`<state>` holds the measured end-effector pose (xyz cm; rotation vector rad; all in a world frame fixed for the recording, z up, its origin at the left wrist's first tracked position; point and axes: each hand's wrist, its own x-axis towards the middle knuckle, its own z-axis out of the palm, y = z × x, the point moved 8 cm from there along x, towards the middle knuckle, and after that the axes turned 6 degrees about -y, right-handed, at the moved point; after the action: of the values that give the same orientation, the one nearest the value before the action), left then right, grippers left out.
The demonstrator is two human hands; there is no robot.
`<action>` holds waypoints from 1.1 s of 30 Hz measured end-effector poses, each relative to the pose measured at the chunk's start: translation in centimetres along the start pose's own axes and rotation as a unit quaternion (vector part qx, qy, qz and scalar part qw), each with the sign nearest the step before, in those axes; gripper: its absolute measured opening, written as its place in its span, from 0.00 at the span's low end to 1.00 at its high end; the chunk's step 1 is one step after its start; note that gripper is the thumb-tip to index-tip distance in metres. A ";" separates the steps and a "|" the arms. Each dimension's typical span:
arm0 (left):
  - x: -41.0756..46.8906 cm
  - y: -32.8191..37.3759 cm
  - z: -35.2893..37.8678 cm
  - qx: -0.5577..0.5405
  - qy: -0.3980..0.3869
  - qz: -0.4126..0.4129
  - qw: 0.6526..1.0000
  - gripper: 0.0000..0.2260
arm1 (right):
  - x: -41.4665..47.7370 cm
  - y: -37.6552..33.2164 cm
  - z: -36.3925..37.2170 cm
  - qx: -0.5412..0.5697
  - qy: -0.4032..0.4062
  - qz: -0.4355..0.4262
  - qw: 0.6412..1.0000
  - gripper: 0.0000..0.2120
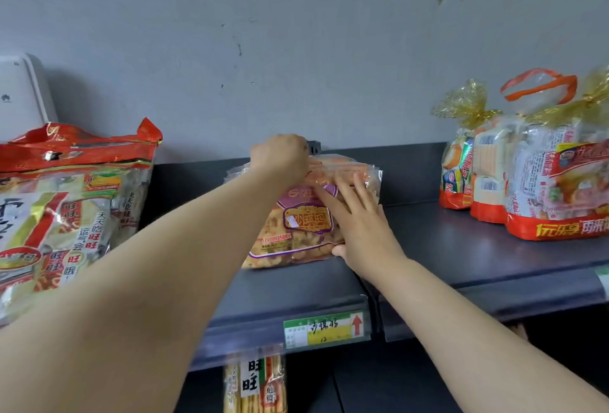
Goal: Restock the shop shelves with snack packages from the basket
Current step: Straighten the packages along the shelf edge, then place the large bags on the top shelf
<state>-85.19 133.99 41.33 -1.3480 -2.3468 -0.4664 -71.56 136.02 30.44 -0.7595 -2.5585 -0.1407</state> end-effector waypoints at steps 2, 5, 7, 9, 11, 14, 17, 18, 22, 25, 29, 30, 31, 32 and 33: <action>-2.9 2.2 0.0 -0.034 -0.001 0.057 0.998 0.15 | -0.4 0.3 -0.7 0.040 0.003 0.000 0.999 0.47; -7.6 2.6 0.9 0.003 0.003 0.098 0.995 0.20 | -1.6 0.9 -1.5 0.004 0.024 0.013 1.000 0.39; -9.8 1.3 1.5 0.031 0.008 0.086 0.996 0.24 | -2.3 1.3 -1.5 -0.020 0.032 0.021 0.999 0.37; -10.9 -0.4 1.9 0.046 0.001 0.047 0.998 0.29 | -2.4 1.4 -1.1 -0.007 0.031 0.015 0.999 0.38; -11.4 -1.8 2.1 0.050 -0.002 0.008 0.999 0.32 | -2.1 1.6 -0.5 0.008 0.018 0.008 1.000 0.40; -11.3 -2.9 3.0 0.061 -0.007 -0.003 0.998 0.37 | -1.6 1.8 0.3 0.001 -0.008 0.009 1.000 0.43; -11.0 -3.2 3.5 0.082 -0.007 -0.018 0.996 0.39 | -1.3 1.6 0.4 -0.008 -0.005 0.009 1.000 0.44; -10.9 -3.1 3.6 0.087 -0.010 -0.028 0.996 0.40 | -1.3 1.5 0.3 -0.009 -0.002 0.009 1.000 0.45; -11.3 -2.2 3.2 0.062 -0.030 -0.055 0.996 0.40 | -1.7 1.4 -0.3 0.020 -0.010 0.002 1.000 0.45; -12.8 -1.9 1.3 0.026 0.003 -0.051 0.998 0.36 | -2.3 -0.4 -2.0 0.030 0.037 -0.016 0.999 0.37; -15.2 -3.2 -1.2 0.004 0.041 -0.064 0.997 0.30 | -2.3 -6.4 -3.4 0.060 0.043 -0.089 0.993 0.34; -15.8 -4.1 -1.6 0.003 0.044 -0.079 0.996 0.29 | -2.2 -7.9 -3.3 0.072 0.028 -0.098 0.992 0.34; -16.3 -5.3 -1.9 -0.003 0.044 -0.103 0.994 0.28 | -2.0 -9.2 -3.2 0.077 0.016 -0.104 0.991 0.35; -16.8 -6.8 -2.1 -0.011 0.043 -0.131 0.990 0.28 | -1.9 -10.5 -2.9 0.080 0.008 -0.109 0.991 0.36; -17.5 -8.4 -2.5 -0.022 0.043 -0.161 0.986 0.29 | -1.6 -11.8 -2.6 0.078 0.004 -0.114 0.990 0.36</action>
<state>-84.04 115.84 34.21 -0.9460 -2.5014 -0.6602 -75.61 124.72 32.41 -0.4058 -2.6054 -0.0158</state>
